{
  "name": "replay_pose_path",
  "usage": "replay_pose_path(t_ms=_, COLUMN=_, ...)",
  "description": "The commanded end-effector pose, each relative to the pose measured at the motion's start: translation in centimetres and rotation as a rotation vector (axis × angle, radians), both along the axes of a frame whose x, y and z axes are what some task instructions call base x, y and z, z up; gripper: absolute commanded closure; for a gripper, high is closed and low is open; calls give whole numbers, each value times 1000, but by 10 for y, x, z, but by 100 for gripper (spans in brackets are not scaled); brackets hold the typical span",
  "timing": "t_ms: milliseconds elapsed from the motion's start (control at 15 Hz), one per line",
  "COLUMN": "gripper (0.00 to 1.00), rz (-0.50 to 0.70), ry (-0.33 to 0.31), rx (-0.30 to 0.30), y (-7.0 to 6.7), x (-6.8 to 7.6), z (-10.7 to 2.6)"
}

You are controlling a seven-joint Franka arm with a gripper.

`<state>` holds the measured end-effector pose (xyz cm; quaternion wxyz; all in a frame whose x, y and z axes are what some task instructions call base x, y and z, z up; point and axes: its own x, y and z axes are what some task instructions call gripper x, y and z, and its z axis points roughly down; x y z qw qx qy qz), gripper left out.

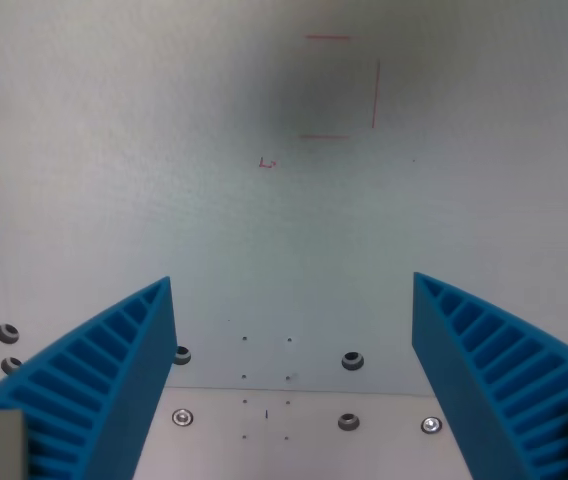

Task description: Rotate around gripper positive z

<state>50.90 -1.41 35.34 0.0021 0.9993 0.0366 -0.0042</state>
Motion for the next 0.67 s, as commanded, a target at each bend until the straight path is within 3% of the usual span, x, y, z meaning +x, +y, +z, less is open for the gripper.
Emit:
replay_pose_path(t_ms=67, gripper=0, rz=-149, ry=-4, rx=-1, y=0, x=0, z=2)
replay_pose_path(t_ms=667, gripper=0, rz=-254, ry=-5, rx=-2, y=0, x=0, z=2)
